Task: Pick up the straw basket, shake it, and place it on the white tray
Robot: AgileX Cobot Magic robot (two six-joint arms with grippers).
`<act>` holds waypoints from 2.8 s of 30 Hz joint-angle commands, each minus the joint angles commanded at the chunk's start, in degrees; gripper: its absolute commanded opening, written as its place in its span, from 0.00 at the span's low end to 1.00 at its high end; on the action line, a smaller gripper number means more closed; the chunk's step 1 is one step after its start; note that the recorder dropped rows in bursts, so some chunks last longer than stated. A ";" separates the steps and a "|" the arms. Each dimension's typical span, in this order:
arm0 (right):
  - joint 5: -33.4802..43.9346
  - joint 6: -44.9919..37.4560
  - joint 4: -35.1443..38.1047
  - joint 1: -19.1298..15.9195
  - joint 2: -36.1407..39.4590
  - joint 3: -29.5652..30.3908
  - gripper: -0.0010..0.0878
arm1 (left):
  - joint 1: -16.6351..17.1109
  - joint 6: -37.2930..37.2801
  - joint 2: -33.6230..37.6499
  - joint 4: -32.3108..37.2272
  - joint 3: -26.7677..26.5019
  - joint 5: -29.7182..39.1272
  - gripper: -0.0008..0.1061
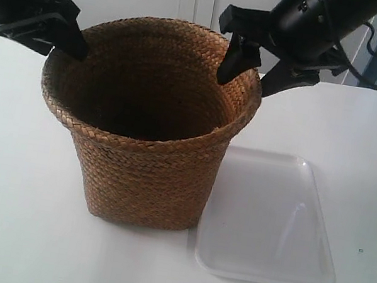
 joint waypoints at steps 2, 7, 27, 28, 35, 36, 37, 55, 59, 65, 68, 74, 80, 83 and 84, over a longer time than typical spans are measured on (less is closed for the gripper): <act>0.00 0.76 -0.53 0.00 0.65 0.00 0.70 | -0.26 0.00 0.99 -0.11 -0.24 0.29 0.65; -0.35 0.86 -0.43 0.00 2.92 0.00 0.69 | -1.33 -1.50 3.64 -0.65 -0.24 0.72 0.65; -13.90 -4.24 6.81 0.00 -4.46 1.03 0.01 | -3.32 1.41 -1.65 -1.11 -0.24 -6.26 0.01; -14.49 -3.83 6.37 0.00 -5.46 1.42 0.01 | -3.44 1.41 -2.60 -0.95 -0.24 -6.90 0.01; -19.06 -3.09 1.19 5.16 -10.77 7.94 0.01 | -9.90 1.31 -6.73 -0.19 1.37 -12.76 0.01; -20.51 -2.56 -0.26 6.25 -11.48 9.32 0.01 | -11.02 0.39 -7.24 0.91 1.93 -13.86 0.01; -22.73 -1.29 -1.91 7.67 -12.47 11.09 0.01 | -11.88 -0.89 -7.61 2.17 2.41 -14.68 0.01; -39.83 23.54 -24.37 21.15 -28.83 35.66 0.01 | -20.97 -12.17 -21.27 12.47 23.97 -34.80 0.01; -42.52 24.85 -27.85 21.15 -29.38 37.61 0.01 | -21.69 -12.06 -23.59 12.47 27.02 -37.73 0.01; -43.43 24.59 -30.21 21.15 -29.38 37.61 0.01 | -21.69 -12.06 -23.85 12.96 29.80 -38.99 0.01; -43.77 24.59 -30.21 21.15 -29.03 37.61 0.01 | -21.69 -12.06 -23.85 12.96 30.70 -41.93 0.01; -43.75 24.85 -30.23 21.15 -26.18 37.61 0.01 | -21.56 -11.88 -23.68 12.96 30.82 -43.68 0.01; -40.49 24.72 -25.62 21.59 -26.90 36.56 0.01 | -21.56 -11.00 -26.21 13.73 30.33 -39.93 0.01; -37.66 23.21 -23.99 24.93 -33.83 36.05 0.01 | -22.36 -12.29 -31.45 13.73 29.65 -35.00 0.01; -39.90 23.39 -25.66 25.69 -35.82 36.51 0.01 | -22.57 -12.17 -32.39 13.73 29.87 -35.82 0.01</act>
